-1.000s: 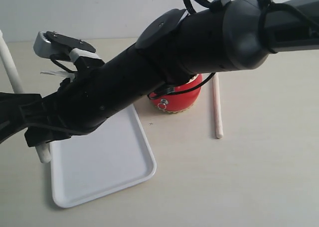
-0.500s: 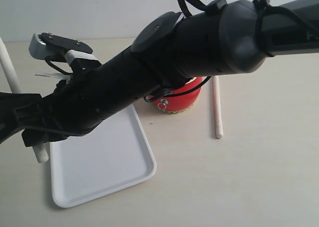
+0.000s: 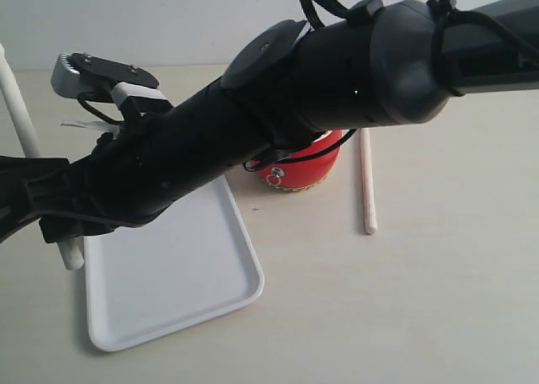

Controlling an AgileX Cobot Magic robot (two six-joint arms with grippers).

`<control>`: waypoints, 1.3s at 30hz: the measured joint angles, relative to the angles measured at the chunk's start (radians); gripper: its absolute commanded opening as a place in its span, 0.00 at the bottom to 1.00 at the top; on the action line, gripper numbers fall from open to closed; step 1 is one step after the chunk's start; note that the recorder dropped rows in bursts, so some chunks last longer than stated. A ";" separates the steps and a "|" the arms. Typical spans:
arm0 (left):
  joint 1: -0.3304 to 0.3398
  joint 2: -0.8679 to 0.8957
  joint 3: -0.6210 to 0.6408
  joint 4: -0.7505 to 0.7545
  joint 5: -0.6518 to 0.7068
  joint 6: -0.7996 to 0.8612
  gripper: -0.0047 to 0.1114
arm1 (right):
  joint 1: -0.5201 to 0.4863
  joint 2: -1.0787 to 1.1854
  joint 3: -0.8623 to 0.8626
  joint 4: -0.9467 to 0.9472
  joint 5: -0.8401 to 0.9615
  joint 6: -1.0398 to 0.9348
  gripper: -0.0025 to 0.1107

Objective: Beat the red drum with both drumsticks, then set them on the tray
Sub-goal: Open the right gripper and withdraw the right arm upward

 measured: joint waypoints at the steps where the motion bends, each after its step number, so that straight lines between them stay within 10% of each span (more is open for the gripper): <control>1: 0.000 0.000 0.000 0.000 -0.006 0.000 0.45 | 0.000 0.000 0.000 0.000 -0.005 0.000 0.02; 10: 0.000 0.000 0.000 0.000 -0.013 -0.009 0.43 | 0.000 0.000 0.000 0.000 -0.007 0.000 0.02; 28: 0.000 0.000 0.000 0.010 -0.049 -0.011 0.04 | 0.000 0.000 0.000 0.008 -0.005 0.002 0.03; 39: 0.000 0.000 0.000 0.006 -0.032 -0.009 0.04 | 0.000 0.000 0.000 0.006 0.037 0.002 0.36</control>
